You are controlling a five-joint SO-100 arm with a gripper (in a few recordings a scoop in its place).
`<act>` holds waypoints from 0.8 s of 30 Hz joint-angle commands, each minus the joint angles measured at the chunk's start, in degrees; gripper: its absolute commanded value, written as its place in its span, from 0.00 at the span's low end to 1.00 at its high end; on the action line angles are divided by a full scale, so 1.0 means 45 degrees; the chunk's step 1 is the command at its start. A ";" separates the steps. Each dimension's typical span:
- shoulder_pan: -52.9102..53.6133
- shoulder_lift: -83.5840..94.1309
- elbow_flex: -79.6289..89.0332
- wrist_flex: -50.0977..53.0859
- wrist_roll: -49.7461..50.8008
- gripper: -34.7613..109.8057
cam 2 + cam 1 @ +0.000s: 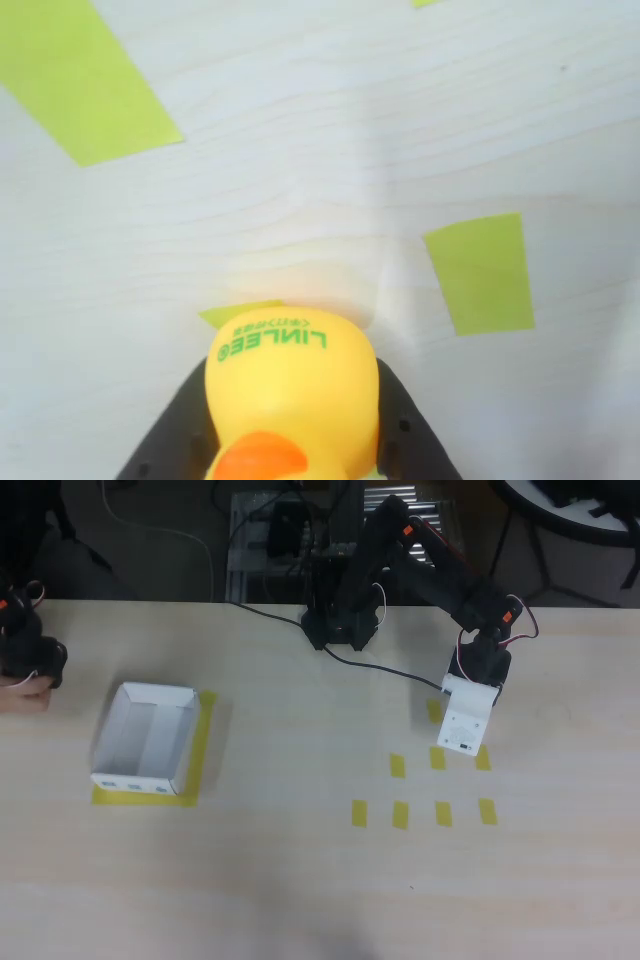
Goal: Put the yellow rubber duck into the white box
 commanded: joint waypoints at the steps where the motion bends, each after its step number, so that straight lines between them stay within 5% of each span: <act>1: -0.0137 0.0488 -0.0605 -0.0156 0.0293 0.24; 11: 0.3867 0.6602 -0.2539 0.1602 0.2832 0.24; 17: 1.0176 1.0215 -0.4277 0.2461 0.2793 0.24; 24: 1.8359 1.1367 -0.1309 -0.0332 0.1855 0.24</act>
